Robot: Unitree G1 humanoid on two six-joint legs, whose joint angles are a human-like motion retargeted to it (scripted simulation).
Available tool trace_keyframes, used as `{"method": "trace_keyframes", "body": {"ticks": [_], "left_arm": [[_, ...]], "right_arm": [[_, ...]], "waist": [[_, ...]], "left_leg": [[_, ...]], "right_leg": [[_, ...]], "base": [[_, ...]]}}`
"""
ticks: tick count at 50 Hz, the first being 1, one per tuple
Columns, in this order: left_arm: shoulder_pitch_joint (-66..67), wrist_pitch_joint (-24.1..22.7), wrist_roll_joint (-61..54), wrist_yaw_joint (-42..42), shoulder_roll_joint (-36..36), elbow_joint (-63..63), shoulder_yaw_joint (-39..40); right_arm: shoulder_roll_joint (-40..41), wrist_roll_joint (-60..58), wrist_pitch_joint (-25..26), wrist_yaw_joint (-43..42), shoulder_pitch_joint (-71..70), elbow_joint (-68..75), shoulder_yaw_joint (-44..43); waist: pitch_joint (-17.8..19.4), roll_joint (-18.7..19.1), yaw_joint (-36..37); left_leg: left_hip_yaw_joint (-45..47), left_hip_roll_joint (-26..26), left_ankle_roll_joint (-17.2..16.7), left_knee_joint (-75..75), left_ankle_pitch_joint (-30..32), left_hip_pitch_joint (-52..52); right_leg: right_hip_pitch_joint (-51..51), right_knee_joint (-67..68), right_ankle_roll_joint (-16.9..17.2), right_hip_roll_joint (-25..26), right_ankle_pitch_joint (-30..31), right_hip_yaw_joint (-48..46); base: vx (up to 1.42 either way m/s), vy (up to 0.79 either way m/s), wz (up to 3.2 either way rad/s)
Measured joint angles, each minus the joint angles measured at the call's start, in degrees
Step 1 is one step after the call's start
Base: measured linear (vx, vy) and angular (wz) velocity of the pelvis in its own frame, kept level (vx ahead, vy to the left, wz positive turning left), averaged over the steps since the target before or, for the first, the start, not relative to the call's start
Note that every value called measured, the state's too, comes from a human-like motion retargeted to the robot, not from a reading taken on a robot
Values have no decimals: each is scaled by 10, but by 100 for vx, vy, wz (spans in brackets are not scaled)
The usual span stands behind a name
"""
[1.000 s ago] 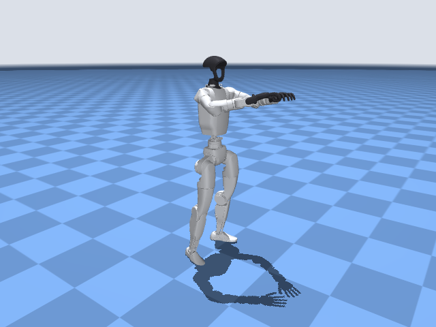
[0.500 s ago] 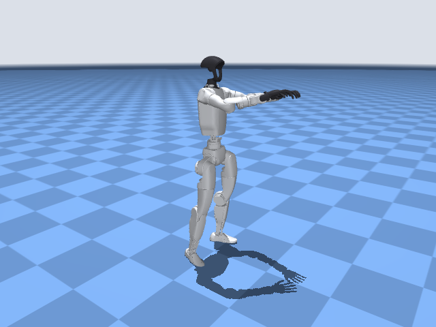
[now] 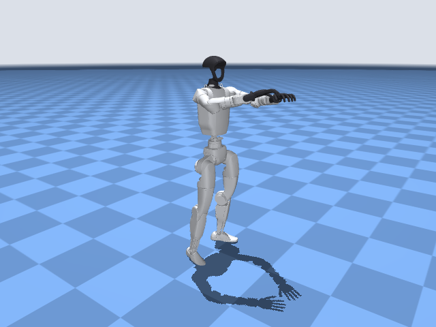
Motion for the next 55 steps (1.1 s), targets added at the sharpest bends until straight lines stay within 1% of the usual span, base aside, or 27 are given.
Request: {"method": "trace_keyframes", "body": {"ticks": [7,14,17,23,31,34,40,43,47,49,51,55], "left_arm": [[-7,-3,-9,10,-31,10,-1],[-4,11,-29,-24,-59,37,-2],[-6,17,-24,-14,-67,47,-2],[-16,17,-9,41,-80,49,11],[-27,13,-22,-4,-94,59,-15],[-33,17,-21,-4,-102,68,-19],[-43,21,-11,23,-115,70,-9],[-44,19,-24,5,-122,68,-9],[-47,20,-59,-50,-134,73,-16],[-46,21,-63,-57,-140,77,-20],[-49,20,-55,-46,-145,80,-24],[-58,17,-22,2,-150,78,-25]], "right_arm": [[-14,10,-6,-1,6,-15,-10],[-14,27,1,56,24,-16,-10],[-11,26,0,71,33,-12,-5],[0,16,-5,46,51,-3,-11],[1,-8,15,-6,46,-4,-37],[-4,-6,16,1,44,-9,-35],[-16,2,7,43,50,-8,-22],[-17,0,14,43,53,-3,-30],[-16,2,33,26,48,2,-52],[-15,2,37,16,46,3,-58],[-17,2,37,7,43,3,-59],[-22,1,26,6,40,6,-44]], "waist": [[2,5,-33],[2,9,-56],[2,11,-63],[0,17,-72],[-3,24,-86],[-3,25,-92],[-3,30,-105],[-3,32,-111],[-1,33,-118],[-2,33,-120],[-3,33,-122],[-3,31,-122]], "left_leg": [[20,2,1,-1,-3,8],[36,3,5,-2,-6,14],[42,3,6,-3,-6,16],[52,4,6,-5,-7,18],[61,7,7,-4,-8,18],[62,6,7,-4,-9,19],[64,4,7,-3,-10,21],[65,4,8,-3,-11,21],[66,4,8,-2,-11,21],[66,4,8,-2,-12,21],[67,4,7,-2,-12,21],[67,5,6,-2,-11,21]], "right_leg": [[-4,0,1,4,2,20],[-11,3,2,8,3,38],[-13,4,2,9,4,44],[-18,4,3,12,5,54],[-22,1,3,17,7,61],[-22,2,3,16,7,63],[-22,4,2,14,5,66],[-22,4,1,14,4,67],[-22,4,1,14,4,67],[-22,4,1,14,4,68],[-23,4,1,14,4,68],[-23,4,1,14,4,68]], "base": [[0,0,-26],[1,0,-22],[1,-1,-18],[0,0,0],[0,0,0],[0,0,0],[0,0,0],[0,0,0],[0,0,0],[0,0,0],[0,0,0],[0,0,0]]}}
